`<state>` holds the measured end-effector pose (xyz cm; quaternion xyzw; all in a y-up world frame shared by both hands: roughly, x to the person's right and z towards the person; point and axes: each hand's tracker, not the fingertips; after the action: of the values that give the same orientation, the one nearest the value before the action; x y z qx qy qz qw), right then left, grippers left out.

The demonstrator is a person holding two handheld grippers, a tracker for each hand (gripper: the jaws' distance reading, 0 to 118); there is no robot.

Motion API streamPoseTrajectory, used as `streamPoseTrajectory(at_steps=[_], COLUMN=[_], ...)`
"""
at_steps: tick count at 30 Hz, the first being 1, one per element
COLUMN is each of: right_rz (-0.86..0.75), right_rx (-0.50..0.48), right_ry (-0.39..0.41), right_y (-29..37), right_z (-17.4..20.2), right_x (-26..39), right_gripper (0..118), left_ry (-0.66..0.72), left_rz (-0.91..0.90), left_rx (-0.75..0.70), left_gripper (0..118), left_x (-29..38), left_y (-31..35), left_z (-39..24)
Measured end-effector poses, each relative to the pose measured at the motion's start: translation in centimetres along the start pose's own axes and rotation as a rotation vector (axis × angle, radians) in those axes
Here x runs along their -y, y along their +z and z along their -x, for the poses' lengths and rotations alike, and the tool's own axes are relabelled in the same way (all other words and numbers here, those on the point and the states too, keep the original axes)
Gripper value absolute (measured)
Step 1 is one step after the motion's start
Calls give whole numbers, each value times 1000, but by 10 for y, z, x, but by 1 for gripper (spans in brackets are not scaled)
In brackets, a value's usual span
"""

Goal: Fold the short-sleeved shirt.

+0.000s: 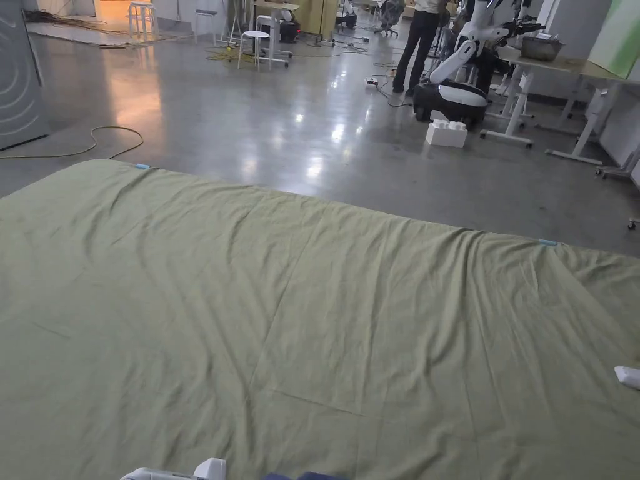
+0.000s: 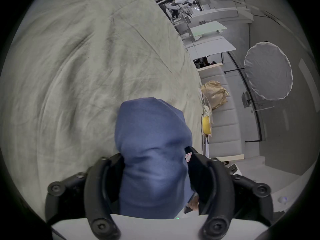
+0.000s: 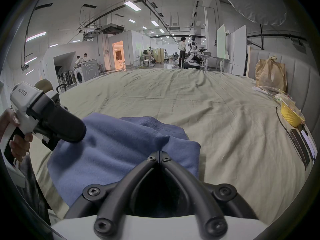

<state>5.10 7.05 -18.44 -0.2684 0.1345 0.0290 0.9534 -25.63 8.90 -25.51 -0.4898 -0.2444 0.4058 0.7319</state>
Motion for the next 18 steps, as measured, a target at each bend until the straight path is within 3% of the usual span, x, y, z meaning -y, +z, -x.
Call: streamPoseTrajectory(at_steps=[2,18], right_rz=[-4,-9], right_rx=[-2,-25], right_ry=[-3,3], right_y=[0,-1], right_z=[0,-3], right_x=[0,1], right_gripper=[1,1], left_ry=[-31,54], left_rz=[17,51], left_rx=[-44,120], left_gripper=[49,55], left_x=[-1,-13], left_y=[0,9], left_z=[5,26])
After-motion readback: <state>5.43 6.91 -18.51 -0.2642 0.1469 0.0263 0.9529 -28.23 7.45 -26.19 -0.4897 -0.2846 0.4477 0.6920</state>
